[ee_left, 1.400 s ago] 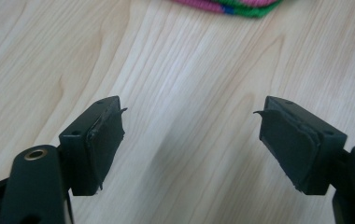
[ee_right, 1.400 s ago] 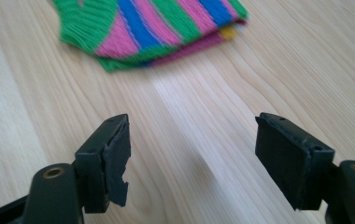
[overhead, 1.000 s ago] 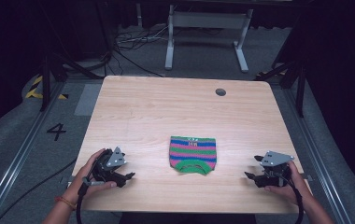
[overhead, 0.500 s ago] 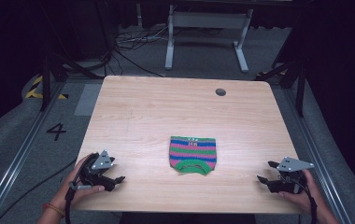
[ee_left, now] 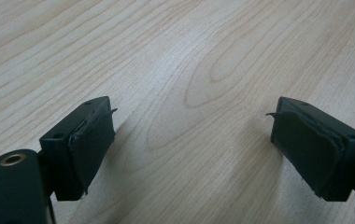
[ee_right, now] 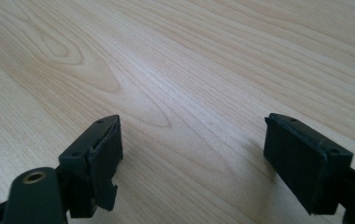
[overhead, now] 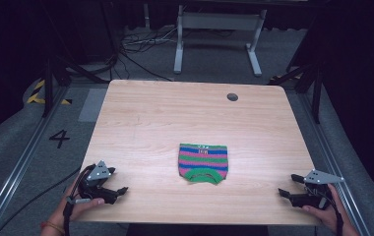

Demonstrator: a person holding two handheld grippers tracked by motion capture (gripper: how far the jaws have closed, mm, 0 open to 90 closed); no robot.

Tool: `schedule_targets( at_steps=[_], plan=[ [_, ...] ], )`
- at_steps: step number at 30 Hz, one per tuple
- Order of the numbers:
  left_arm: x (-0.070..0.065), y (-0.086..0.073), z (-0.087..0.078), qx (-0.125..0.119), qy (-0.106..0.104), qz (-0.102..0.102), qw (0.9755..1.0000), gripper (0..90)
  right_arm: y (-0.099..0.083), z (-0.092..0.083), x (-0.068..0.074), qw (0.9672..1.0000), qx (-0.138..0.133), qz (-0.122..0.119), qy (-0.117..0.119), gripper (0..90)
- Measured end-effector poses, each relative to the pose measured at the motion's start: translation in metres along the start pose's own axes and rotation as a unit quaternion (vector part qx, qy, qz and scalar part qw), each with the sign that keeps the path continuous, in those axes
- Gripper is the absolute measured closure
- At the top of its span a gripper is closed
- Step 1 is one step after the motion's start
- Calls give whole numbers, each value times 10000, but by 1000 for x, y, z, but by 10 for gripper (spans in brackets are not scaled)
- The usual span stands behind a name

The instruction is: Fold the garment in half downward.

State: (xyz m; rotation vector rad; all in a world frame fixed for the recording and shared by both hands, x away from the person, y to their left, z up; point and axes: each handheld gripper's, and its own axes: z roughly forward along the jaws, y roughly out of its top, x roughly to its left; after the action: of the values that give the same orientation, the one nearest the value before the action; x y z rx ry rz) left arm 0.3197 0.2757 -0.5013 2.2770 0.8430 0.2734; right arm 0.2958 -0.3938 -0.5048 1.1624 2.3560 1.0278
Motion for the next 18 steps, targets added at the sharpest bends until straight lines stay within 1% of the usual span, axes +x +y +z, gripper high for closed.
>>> schedule_targets(
  at_steps=[3, 6, 7, 8, 11, 18],
  plan=[
    [-1, -1, -1, -7, 78, -83, 9999, 131, 0, 0, 0, 10000, 4, -11, -13, 184],
    [-2, -3, -3, -2, 167, -191, 9997, 132, 1, 1, 0, 10000, 13, 45, -63, 181],
    [-2, -3, -3, -2, 167, -191, 9997, 132, 1, 1, 0, 10000, 14, 58, -72, 181],
    [-1, -3, -3, -2, 215, -207, 9996, 132, 1, 1, 0, 9999, 13, 59, -81, 181],
    [-1, -3, -3, -11, 231, -253, 9994, 131, 1, 1, 0, 9999, 19, 74, -93, 181],
    [-1, -4, -3, -15, 245, -281, 9993, 133, 1, 1, -1, 9998, 15, 121, -137, 181]
  ],
)
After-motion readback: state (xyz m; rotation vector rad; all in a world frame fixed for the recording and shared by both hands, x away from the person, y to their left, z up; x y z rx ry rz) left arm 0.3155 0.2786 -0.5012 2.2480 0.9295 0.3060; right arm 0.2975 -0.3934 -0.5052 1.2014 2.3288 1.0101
